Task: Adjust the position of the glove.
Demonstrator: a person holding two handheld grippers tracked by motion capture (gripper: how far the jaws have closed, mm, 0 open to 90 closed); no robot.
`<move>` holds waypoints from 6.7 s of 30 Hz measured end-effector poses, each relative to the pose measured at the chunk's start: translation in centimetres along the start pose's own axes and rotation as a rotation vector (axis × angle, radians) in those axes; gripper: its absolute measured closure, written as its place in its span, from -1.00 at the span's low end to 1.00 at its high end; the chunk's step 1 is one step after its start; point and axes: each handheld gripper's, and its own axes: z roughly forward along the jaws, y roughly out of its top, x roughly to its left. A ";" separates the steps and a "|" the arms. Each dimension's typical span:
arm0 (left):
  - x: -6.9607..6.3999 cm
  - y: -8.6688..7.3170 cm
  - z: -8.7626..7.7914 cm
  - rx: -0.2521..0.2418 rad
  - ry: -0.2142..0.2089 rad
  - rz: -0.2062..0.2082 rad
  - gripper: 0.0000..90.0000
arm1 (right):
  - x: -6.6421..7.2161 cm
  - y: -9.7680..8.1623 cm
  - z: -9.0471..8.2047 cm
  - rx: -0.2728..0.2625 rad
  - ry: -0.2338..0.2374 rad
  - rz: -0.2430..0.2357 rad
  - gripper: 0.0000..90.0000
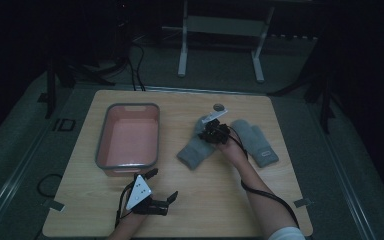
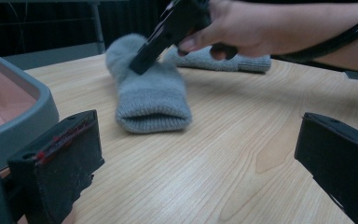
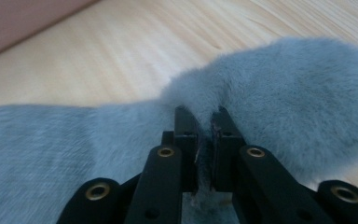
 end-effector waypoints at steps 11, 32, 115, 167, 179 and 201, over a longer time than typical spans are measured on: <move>-0.1 0.0 0.0 -0.003 0.005 0.002 -0.98 | 2.6 -0.9 -5.7 -0.002 0.271 -0.194 0.91; 0.0 0.0 0.0 -0.002 0.005 -0.002 -0.98 | 1.0 -6.2 -2.4 0.065 0.418 -0.181 -0.31; -0.1 0.0 -0.1 -0.006 0.012 -0.001 -0.98 | 2.5 -19.7 -13.4 -0.083 -0.426 0.689 0.40; 0.0 -0.1 -0.5 -0.016 0.025 -0.011 -0.98 | 4.9 -11.9 -14.9 -0.210 -0.323 0.660 0.82; -0.2 -0.2 -0.4 -0.022 0.022 0.003 -0.98 | 8.8 -7.7 -11.9 -0.185 -0.239 0.649 0.82; -0.3 -0.1 -0.4 -0.022 0.015 0.002 -0.98 | 11.6 -6.2 -6.6 -0.063 -0.221 0.628 0.73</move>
